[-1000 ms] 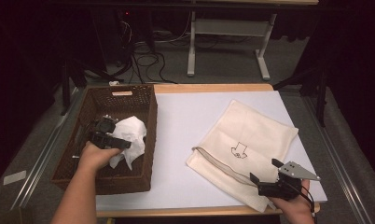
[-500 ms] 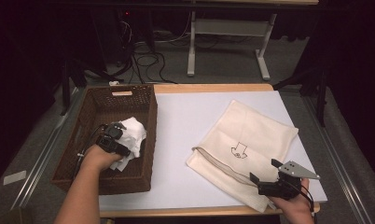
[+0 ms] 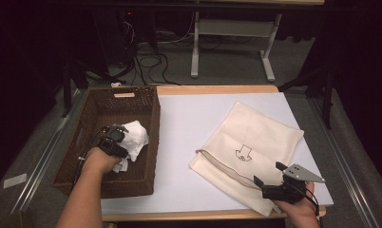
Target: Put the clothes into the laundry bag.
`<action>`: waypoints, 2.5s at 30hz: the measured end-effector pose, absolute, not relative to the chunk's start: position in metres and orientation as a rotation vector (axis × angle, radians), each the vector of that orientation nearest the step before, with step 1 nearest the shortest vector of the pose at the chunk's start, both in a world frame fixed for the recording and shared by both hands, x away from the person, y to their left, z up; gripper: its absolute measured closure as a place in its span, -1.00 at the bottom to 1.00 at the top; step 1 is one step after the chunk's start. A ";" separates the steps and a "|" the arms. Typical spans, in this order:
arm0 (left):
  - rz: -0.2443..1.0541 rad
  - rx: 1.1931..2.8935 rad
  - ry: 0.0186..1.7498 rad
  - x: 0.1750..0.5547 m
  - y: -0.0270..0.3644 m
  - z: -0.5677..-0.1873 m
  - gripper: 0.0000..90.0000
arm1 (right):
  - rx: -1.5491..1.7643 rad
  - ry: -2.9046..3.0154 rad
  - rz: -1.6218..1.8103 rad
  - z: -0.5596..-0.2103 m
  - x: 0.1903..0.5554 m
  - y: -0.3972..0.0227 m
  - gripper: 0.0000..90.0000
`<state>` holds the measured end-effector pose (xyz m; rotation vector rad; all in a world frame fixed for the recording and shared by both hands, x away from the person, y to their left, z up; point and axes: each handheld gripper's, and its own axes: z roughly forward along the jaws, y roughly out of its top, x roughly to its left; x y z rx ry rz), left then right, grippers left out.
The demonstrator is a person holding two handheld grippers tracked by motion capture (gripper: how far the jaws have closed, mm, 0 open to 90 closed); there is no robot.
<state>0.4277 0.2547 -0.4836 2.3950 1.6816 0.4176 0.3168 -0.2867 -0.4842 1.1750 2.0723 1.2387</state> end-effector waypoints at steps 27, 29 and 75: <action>0.703 1.909 1.463 0.389 0.262 -0.425 0.69 | 1.199 2.051 1.265 -0.483 0.317 -0.289 -1.00; 0.678 1.869 1.465 0.387 0.266 -0.429 0.69 | 1.191 2.048 1.269 -0.482 0.316 -0.290 -1.00; 0.927 1.421 1.123 0.337 0.250 -0.376 0.66 | 1.202 2.006 1.288 -0.480 0.316 -0.290 -1.00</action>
